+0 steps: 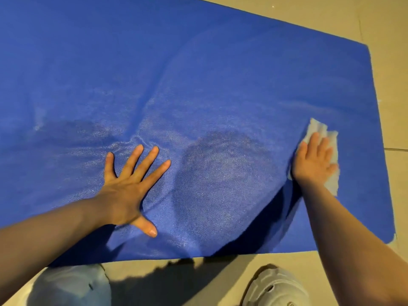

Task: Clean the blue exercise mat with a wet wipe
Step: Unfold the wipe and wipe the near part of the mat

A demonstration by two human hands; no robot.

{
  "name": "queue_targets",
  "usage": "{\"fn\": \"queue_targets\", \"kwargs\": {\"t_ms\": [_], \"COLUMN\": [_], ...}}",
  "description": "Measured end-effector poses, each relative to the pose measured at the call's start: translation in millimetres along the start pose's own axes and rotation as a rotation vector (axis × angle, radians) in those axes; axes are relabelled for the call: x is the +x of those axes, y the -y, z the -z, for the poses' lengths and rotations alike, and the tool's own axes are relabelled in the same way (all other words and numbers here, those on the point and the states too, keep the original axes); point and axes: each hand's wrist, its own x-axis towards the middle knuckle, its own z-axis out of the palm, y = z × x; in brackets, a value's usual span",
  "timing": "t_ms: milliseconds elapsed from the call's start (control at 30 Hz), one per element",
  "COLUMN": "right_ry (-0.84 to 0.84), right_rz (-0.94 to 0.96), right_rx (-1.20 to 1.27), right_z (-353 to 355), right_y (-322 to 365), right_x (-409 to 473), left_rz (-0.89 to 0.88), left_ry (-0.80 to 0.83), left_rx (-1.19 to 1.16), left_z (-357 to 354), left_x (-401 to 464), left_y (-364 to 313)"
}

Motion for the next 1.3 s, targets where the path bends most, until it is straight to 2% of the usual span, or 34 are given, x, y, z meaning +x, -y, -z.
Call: {"fn": "queue_targets", "kwargs": {"t_ms": [67, 133, 233, 333, 433, 500, 567, 667, 733, 867, 933, 1067, 1167, 1300], "right_ry": [-0.006, -0.062, -0.080, -0.177, -0.060, -0.026, -0.024, -0.011, -0.021, -0.043, -0.078, -0.121, -0.023, -0.016], "right_rz": [-0.201, -0.221, 0.048, 0.436, 0.810, 0.890, 0.715, 0.254, 0.104, -0.187, -0.234, 0.138, 0.453, 0.700], "right_rx": [0.084, 0.101, 0.053, 0.044, 0.019, 0.022, 0.007, 0.047, 0.049, 0.136, 0.158, 0.097, 0.061, 0.027], "right_z": [-3, -17, -43, -63, -61, -54, -45, -25, -14, -22, -36, -66, -76, -70], "right_y": [1, 32, 100, 153, 149, 114, 64, -14, -46, -28, 6, 68, 84, 55], "right_x": [-15, -34, -79, -141, -149, -121, -89, -63, -65, -80, -108, -205, -266, -255], "left_rz": [-0.004, -0.012, 0.001, 0.025, 0.045, 0.056, 0.069, 0.066, 0.084, 0.071, 0.070, 0.071, 0.088, 0.044], "left_ry": [0.009, 0.030, 0.070, 0.102, 0.135, 0.094, 0.142, 0.181, 0.237, 0.270, 0.279, 0.298, 0.272, 0.200], "left_rx": [-0.003, -0.005, -0.025, -0.040, -0.071, -0.079, -0.058, -0.047, -0.027, 0.000, -0.006, 0.006, 0.003, 0.020], "left_z": [0, 1, 4, 5, 11, 13, 15, 19, 23, 26, 29, 31, 28, 28], "left_x": [0, -1, -1, -3, -1, 0, 0, 0, 0, 0, 0, -1, 0, -4], "left_y": [0, -1, -2, -2, -5, -6, -7, -10, -12, -13, -14, -14, -14, -12]}}
